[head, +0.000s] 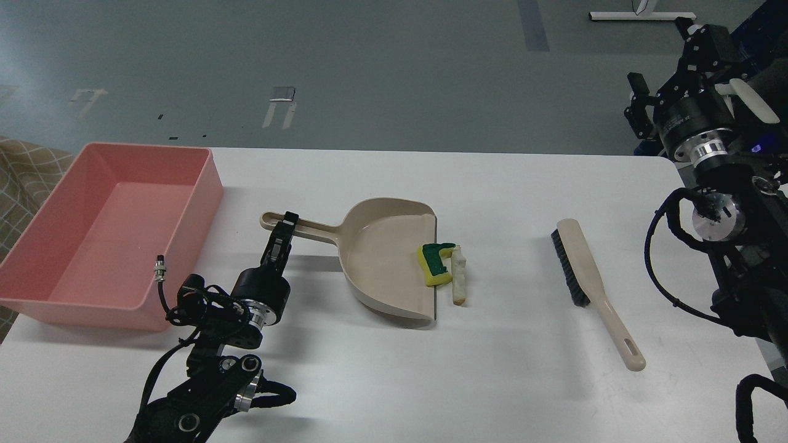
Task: Sweep and dump garbage into bin
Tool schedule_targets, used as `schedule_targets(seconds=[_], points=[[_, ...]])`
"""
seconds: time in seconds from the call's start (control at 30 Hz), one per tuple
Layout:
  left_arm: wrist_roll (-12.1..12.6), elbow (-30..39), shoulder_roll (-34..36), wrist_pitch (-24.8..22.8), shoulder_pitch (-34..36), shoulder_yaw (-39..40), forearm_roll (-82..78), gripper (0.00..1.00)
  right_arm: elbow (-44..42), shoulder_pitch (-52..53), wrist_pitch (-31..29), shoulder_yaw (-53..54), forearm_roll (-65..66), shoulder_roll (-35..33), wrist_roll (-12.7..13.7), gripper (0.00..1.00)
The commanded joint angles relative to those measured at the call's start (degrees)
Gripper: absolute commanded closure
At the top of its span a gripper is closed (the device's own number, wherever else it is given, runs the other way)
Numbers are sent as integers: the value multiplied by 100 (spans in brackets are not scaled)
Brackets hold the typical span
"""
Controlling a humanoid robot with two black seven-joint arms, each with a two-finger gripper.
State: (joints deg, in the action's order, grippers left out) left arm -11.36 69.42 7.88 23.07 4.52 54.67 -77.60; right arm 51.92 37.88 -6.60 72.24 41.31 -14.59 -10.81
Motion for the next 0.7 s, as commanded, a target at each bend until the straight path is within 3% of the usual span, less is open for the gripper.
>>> schedule_targets(seconds=[0.0,0.5,0.67], points=[[63,1,3,40,-4,0,17,100,2,0,1,1,0,1,0,0],[72,27,3,181,22,9,61,100,28,53,230,-25,0,-70,87,0],[72,36,11,172,40,9,61,100,265,44,194,-542,123,-587,219,1]])
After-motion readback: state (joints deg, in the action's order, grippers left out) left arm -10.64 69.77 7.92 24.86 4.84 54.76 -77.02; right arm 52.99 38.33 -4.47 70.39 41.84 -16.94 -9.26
